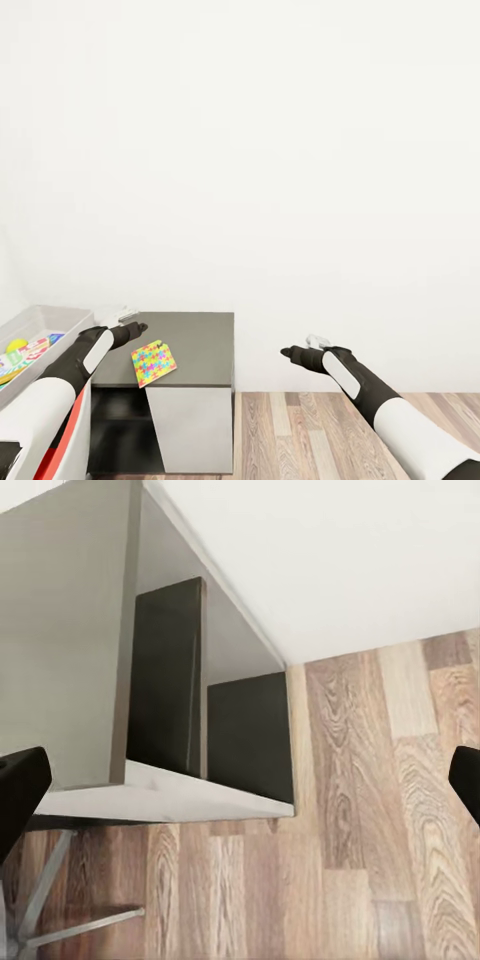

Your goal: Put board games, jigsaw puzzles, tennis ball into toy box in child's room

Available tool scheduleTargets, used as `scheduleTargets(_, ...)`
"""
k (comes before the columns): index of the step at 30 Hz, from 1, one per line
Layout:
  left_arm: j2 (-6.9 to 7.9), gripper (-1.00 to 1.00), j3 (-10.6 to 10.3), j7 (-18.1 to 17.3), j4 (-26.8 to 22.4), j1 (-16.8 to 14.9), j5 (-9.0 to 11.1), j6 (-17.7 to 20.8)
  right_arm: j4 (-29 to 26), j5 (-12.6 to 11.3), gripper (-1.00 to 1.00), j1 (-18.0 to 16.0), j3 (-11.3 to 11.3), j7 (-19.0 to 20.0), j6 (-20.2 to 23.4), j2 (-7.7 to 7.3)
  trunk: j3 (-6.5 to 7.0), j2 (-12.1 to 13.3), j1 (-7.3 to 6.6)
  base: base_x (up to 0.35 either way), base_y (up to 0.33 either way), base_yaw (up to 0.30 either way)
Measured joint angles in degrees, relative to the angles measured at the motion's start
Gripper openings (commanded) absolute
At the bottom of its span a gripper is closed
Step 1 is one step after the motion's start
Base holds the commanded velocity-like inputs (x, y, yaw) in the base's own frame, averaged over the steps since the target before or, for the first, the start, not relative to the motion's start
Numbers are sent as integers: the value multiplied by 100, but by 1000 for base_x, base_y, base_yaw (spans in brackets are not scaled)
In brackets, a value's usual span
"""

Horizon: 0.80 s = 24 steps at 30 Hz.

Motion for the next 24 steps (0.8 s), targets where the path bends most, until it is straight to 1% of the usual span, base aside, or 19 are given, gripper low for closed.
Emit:
scheduleTargets(5,0,100,-13,0,0,0,3,8,16,-4,100,0,1,55,0,-88,0,0,0,11,0,0)
scheduleTargets(8,-12,100,-36,6,88,0,12,9,47,-6,100,0,0,67,0,-120,0,0,0,3,0,0)
scheduleTargets(10,-74,100,-68,32,205,-5,5,9,85,-3,100,0,-1,70,0,-129,0,0,1,1,0,0)
scheduleTargets(11,-138,100,-87,81,274,-10,5,8,102,-1,100,0,-4,74,0,-133,0,0,0,0,0,0)
scheduleTargets(12,-172,100,-95,120,310,-16,-2,8,109,-1,100,0,-4,75,0,-133,0,0,0,0,0,0)
scheduleTargets(14,-243,100,-109,274,433,-47,-49,3,121,0,100,0,-6,78,0,-134,0,0,0,0,0,0)
scheduleTargets(15,-283,100,-115,410,554,-113,-143,-2,128,4,100,0,-5,86,0,-135,0,0,0,0,0,0)
scheduleTargets(18,-322,100,-115,518,650,-249,-322,-5,132,6,100,0,6,101,-1,-135,0,0,0,0,0,0)
scheduleTargets(21,-360,100,-116,575,680,-392,-448,-6,134,7,100,0,15,106,-1,-135,0,0,0,0,0,0)
scheduleTargets(24,-375,100,-120,592,689,-487,-495,-12,134,7,100,0,20,108,-1,-135,-6,0,0,0,0,0)
